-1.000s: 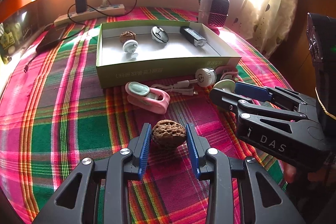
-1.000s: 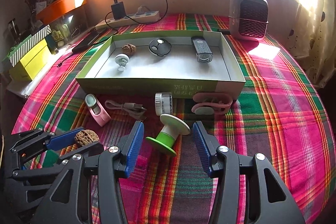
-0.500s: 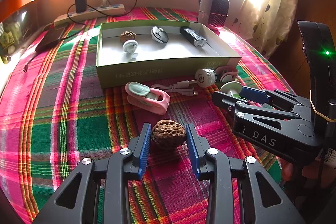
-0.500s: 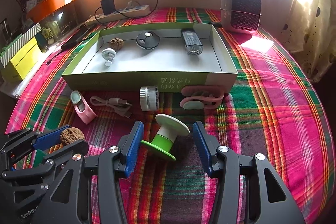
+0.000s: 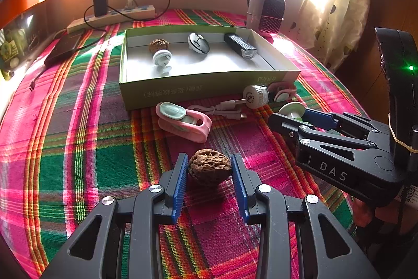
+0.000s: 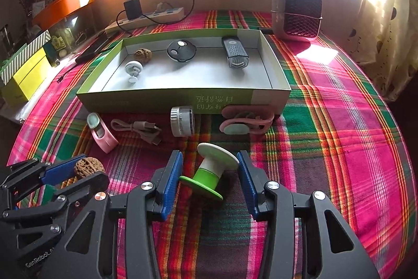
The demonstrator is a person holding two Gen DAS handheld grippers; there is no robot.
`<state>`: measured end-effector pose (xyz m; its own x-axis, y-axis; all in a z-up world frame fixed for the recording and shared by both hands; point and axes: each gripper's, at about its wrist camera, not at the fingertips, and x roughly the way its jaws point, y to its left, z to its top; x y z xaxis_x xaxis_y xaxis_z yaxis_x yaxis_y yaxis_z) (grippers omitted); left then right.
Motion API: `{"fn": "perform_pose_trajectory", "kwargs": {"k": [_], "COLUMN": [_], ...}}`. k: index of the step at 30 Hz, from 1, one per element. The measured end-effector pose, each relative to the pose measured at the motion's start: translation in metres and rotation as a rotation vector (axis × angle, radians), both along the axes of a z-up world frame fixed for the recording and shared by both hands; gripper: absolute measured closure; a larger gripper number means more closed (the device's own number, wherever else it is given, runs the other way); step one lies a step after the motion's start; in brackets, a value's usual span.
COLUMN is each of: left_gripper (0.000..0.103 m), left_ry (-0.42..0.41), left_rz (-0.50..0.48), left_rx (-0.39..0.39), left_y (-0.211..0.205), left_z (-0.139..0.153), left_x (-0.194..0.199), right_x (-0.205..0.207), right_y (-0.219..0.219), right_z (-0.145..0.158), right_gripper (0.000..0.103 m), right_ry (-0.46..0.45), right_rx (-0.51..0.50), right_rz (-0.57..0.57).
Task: Organize objects
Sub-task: 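Close the left gripper on the walnut while the right grasps the green-and-white spool, then carry the walnut in the left gripper and the spool in the right over the white box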
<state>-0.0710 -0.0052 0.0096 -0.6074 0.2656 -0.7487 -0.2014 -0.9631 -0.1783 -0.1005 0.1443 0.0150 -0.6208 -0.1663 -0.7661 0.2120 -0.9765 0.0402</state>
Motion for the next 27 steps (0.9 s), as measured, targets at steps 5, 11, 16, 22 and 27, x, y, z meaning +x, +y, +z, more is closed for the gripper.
{"fn": "perform_pose_trajectory", "kwargs": {"k": [5, 11, 16, 22, 27], "left_gripper": [0.072, 0.072, 0.072, 0.072, 0.072], "left_ry": [0.000, 0.000, 0.000, 0.001, 0.004], "left_rz": [0.000, 0.000, 0.000, 0.000, 0.002], "left_rx": [0.000, -0.001, -0.001, -0.004, -0.017], "left_y": [0.0002, 0.0005, 0.0008, 0.0017, 0.0030], "left_z": [0.0000, 0.0000, 0.0000, 0.0005, 0.0007], "left_x": [0.0002, 0.0005, 0.0006, 0.0003, 0.0003], "right_x": [0.0000, -0.0001, -0.0002, 0.0005, 0.0008], "right_y": [0.0013, 0.0013, 0.0016, 0.0005, 0.0005], "right_z": [0.0005, 0.0002, 0.0002, 0.0002, 0.0006], "right_gripper": [0.059, 0.059, 0.059, 0.059, 0.059], "right_ry": [0.000, -0.001, -0.002, -0.002, 0.000], "right_rx": [-0.008, -0.009, -0.012, -0.011, -0.016], "right_rz": [-0.004, -0.002, 0.000, 0.007, 0.018]}}
